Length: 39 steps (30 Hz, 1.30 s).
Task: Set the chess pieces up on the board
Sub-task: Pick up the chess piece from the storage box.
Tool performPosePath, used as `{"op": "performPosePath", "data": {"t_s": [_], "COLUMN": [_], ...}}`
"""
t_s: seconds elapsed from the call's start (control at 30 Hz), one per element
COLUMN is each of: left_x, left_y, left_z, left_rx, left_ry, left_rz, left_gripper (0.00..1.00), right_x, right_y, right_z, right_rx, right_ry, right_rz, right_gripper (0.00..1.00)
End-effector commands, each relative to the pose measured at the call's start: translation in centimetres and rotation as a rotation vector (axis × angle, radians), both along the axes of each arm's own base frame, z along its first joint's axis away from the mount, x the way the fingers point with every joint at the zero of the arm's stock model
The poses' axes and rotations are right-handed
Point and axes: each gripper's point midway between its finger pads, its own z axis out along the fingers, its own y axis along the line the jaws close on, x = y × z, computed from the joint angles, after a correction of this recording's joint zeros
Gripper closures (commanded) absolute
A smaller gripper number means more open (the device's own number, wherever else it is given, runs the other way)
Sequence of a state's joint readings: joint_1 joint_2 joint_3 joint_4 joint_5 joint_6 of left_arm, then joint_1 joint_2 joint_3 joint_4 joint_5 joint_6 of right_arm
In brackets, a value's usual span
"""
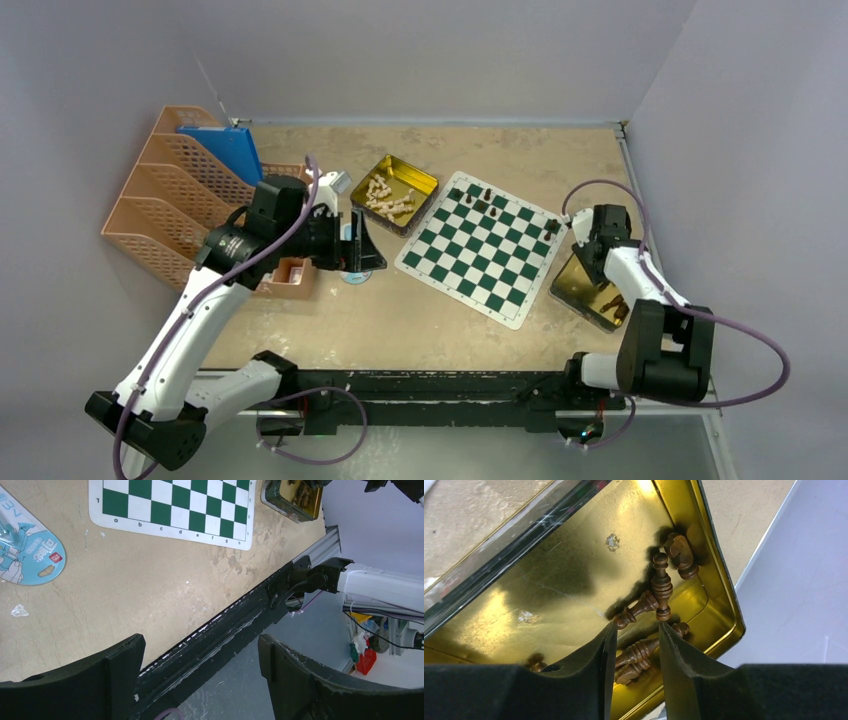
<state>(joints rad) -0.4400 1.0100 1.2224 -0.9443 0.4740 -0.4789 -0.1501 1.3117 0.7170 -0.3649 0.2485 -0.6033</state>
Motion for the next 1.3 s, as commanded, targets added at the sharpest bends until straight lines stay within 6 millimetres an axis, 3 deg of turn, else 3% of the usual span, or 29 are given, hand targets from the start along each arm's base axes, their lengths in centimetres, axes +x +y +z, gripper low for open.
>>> {"op": "performPosePath", "data": {"t_s": [0.0,0.23,0.43,0.87,1.27], "left_x": [0.1,0.2,0.1,-0.4,0.1], "left_y": [-0.3,-0.7,-0.1,0.1,0.8], "left_z": [-0.1,0.3,-0.8,-1.7,-1.2], "left_rx": [-0.011,-0.019,0.008,0.014,0.055], "left_ry": [0.0,0.001,0.025,0.056,0.018], "left_rz": [-0.004,-0.022,0.005,0.024,0.034], "left_gripper": [0.17,0.17,0.17,0.17,0.17], "right_x": [1.1,2.7,3.5,3.6,3.9], "right_y": [-1.2,-1.6,-1.5,-1.8,-2.3], "right_z": [0.7,0.8,0.5,-1.0,-0.4], "right_rx": [-0.067,-0.068,-0.052,-0.057,-0.086], "right_ry": [-0.013,-0.04,-0.038,0.0,0.003], "right_rz": [-0.022,-0.084,-0.076,-0.106,-0.128], "right_gripper": [0.61,0.61,0.62,0.65,0.63]}}
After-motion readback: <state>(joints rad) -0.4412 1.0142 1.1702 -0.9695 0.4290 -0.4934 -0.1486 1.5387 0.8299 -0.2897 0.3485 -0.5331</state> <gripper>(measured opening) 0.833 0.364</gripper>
